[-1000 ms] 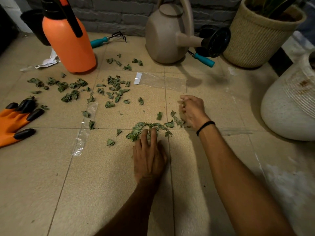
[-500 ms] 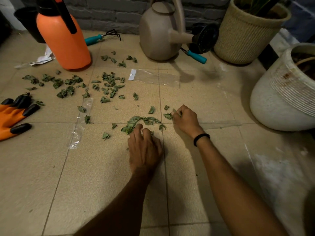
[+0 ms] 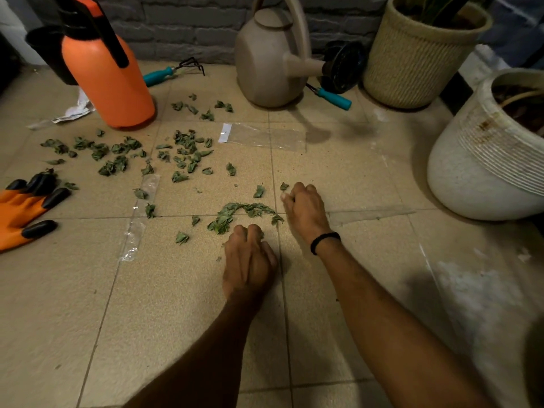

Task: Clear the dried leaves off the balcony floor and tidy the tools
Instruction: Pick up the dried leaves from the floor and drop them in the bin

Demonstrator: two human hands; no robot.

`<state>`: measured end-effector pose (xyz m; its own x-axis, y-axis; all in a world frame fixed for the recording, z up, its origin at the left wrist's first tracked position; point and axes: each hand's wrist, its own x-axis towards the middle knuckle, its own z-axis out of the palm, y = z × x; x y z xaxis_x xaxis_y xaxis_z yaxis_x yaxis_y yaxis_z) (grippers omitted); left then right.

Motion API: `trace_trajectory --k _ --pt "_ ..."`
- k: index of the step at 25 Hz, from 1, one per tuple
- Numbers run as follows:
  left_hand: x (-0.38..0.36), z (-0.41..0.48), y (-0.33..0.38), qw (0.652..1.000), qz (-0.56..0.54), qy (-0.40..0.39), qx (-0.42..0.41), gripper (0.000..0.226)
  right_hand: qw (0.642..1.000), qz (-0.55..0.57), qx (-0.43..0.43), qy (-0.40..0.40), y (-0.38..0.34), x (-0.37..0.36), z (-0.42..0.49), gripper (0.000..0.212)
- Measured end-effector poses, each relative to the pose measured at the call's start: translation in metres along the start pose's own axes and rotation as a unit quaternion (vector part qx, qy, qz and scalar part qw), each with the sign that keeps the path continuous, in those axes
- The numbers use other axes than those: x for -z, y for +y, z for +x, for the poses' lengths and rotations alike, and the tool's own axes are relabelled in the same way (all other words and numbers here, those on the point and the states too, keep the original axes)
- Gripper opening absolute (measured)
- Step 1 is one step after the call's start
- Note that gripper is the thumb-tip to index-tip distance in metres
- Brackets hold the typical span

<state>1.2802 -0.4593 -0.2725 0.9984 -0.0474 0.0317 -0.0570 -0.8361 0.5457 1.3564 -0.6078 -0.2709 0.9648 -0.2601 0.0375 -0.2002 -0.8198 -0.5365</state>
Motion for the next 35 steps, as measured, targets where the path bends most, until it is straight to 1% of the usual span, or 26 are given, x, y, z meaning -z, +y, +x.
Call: trace_trajectory --k 2,4,5,6,7,9,10,11,12,14,15,17,19,20,21,22,23,24,25,26,28,29,30,32,34,35 --pt "-0.001 0.003 -0.002 0.999 0.026 0.017 -0.034 0.022 0.994 0.095 -0.052 0.020 0.000 0.013 0.011 0.027" --pt "-0.001 0.005 -0.002 0.996 0.066 0.032 -0.055 0.030 0.984 0.153 -0.084 0.033 0.000 0.023 0.026 0.020" --pt "-0.003 0.006 -0.001 0.994 0.087 0.027 -0.054 0.036 0.984 0.157 -0.079 0.033 0.000 0.024 0.031 0.014" --pt "-0.003 0.007 -0.001 0.993 0.106 0.019 -0.048 0.039 0.987 0.145 -0.062 0.031 -0.003 0.022 0.034 0.013" --pt "-0.005 0.007 -0.001 0.992 0.119 0.016 -0.039 0.040 0.992 0.118 -0.035 0.021 -0.008 0.018 0.035 0.019" --pt "-0.006 0.007 0.000 0.992 0.116 0.036 -0.014 0.037 1.000 0.010 0.026 -0.012 -0.010 -0.002 0.036 0.026" --pt "-0.006 0.006 0.000 0.993 0.105 0.056 -0.002 0.033 0.998 -0.037 0.040 -0.016 -0.010 -0.012 0.035 0.026" --pt "-0.006 0.005 0.001 0.993 0.094 0.077 0.006 0.029 0.998 -0.054 0.036 -0.005 -0.010 -0.017 0.035 0.025" --pt "-0.006 0.004 0.001 0.991 0.090 0.095 0.010 0.026 0.999 -0.033 0.013 0.011 -0.011 -0.019 0.037 0.023" --pt "-0.006 0.004 0.000 0.989 0.093 0.111 0.011 0.023 0.997 0.062 -0.036 0.034 -0.016 -0.013 0.041 0.018" --pt "-0.008 0.005 -0.001 0.989 0.094 0.112 0.013 0.023 0.994 0.095 -0.029 0.034 -0.019 -0.011 0.043 0.016" --pt "-0.008 0.005 -0.002 0.990 0.088 0.108 0.016 0.021 0.994 0.104 0.036 -0.007 -0.028 -0.008 0.039 0.017" --pt "-0.009 0.005 -0.004 0.993 0.075 0.092 0.016 0.017 0.989 0.065 0.113 -0.077 -0.034 -0.009 0.029 0.023" --pt "-0.009 0.005 -0.004 0.994 0.070 0.082 0.016 0.018 0.984 0.043 0.140 -0.099 -0.034 -0.012 0.026 0.022" --pt "-0.008 0.004 -0.003 0.995 0.064 0.074 0.018 0.026 0.983 0.034 0.150 -0.105 -0.031 -0.013 0.025 0.017" --pt "-0.007 0.003 -0.002 0.996 0.055 0.072 0.017 0.034 0.985 0.039 0.141 -0.096 -0.028 -0.012 0.024 0.010" --pt "-0.005 0.003 -0.001 0.996 0.045 0.073 0.019 0.040 0.989 0.055 0.113 -0.082 -0.025 -0.009 0.023 0.005" --pt "-0.003 0.002 0.001 0.996 0.037 0.075 0.022 0.043 0.992 0.084 0.073 -0.066 -0.022 -0.003 0.021 0.005" --pt "-0.001 0.003 0.001 0.996 0.030 0.075 0.024 0.043 0.989 0.138 0.018 -0.055 -0.017 0.002 0.019 0.008" --pt "-0.001 0.003 0.001 0.997 0.020 0.076 0.028 0.040 0.974 0.219 -0.041 -0.044 -0.010 0.010 0.014 0.011" --pt "-0.001 0.005 -0.001 0.997 0.013 0.075 0.032 0.041 0.905 0.392 -0.163 -0.019 0.001 0.028 0.000 0.013" --pt "-0.002 0.005 -0.002 0.997 0.024 0.074 0.026 0.044 0.877 0.435 -0.205 0.003 0.009 0.036 -0.006 0.013" --pt "-0.003 0.005 -0.002 0.997 0.040 0.071 0.016 0.048 0.868 0.441 -0.228 0.022 0.017 0.043 -0.010 0.013" --pt "-0.003 0.003 -0.002 0.996 0.065 0.058 -0.010 0.053 0.883 0.405 -0.235 0.036 0.027 0.054 -0.018 0.014" --pt "-0.002 0.003 0.000 0.994 0.088 0.045 -0.046 0.055 0.914 0.348 -0.208 0.011 0.031 0.060 -0.026 0.012" --pt "-0.003 0.004 0.001 0.992 0.099 0.035 -0.068 0.056 0.934 0.306 -0.185 -0.001 0.032 0.059 -0.030 0.015"
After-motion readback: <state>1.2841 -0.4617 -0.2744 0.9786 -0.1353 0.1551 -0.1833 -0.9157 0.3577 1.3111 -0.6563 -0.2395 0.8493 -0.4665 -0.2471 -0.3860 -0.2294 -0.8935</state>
